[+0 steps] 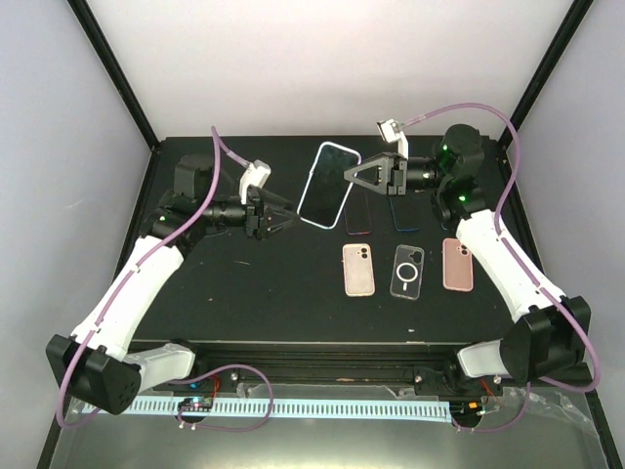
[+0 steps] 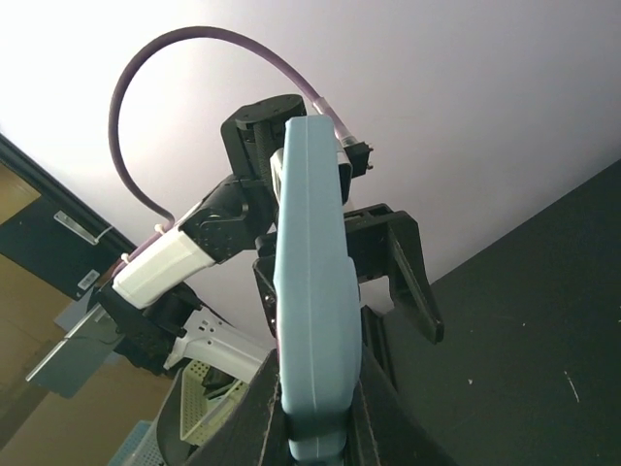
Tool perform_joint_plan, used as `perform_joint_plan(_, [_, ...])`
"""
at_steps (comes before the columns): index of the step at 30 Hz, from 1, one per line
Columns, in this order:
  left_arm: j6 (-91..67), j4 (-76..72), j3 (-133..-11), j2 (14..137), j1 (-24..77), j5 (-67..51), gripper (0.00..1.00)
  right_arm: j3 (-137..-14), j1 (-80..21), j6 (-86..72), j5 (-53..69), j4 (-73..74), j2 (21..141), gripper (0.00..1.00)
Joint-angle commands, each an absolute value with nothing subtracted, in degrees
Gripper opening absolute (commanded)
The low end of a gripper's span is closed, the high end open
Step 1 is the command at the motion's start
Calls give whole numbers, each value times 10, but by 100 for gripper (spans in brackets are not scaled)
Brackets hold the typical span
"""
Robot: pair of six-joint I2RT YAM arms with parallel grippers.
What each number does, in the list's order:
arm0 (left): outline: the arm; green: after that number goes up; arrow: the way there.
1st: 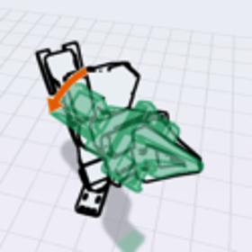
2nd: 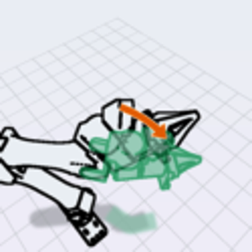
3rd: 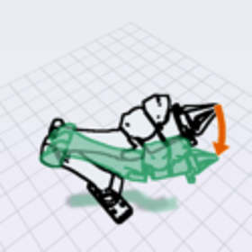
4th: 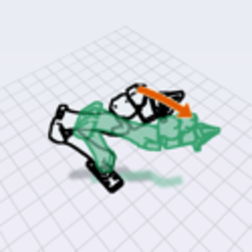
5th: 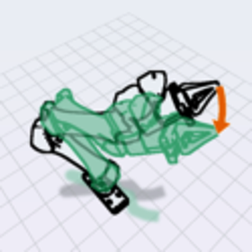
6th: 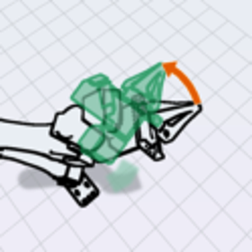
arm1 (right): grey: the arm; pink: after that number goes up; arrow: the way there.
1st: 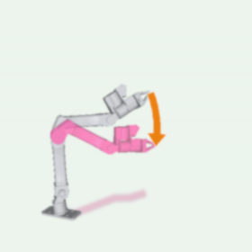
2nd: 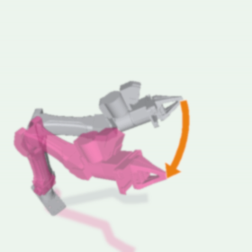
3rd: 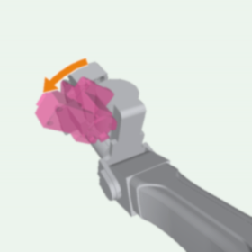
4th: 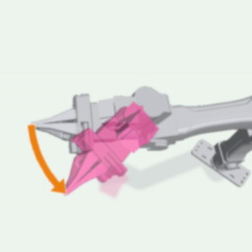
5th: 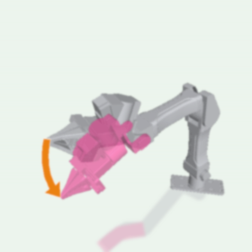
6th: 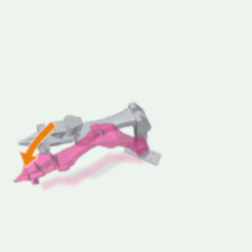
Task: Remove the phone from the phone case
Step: Remove the phone case from the phone.
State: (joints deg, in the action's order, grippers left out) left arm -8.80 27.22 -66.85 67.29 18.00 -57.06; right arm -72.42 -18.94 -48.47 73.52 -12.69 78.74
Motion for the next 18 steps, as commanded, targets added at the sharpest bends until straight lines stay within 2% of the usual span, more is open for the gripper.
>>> perform_joint_plan(1, [-112,236,-643,690,160,-519,70,-733,-207,-556,801,-215,741,1])
perform_joint_plan(13, [-152,206,-618,701,136,-518,66,-711,-210,-610,799,-276,736,1])
perform_joint_plan(15, [-156,195,-620,700,136,-541,66,-708,-210,-608,799,-274,736,1])
perform_joint_plan(18, [-161,162,-613,687,136,-604,72,-712,-210,-598,797,-261,737,1])
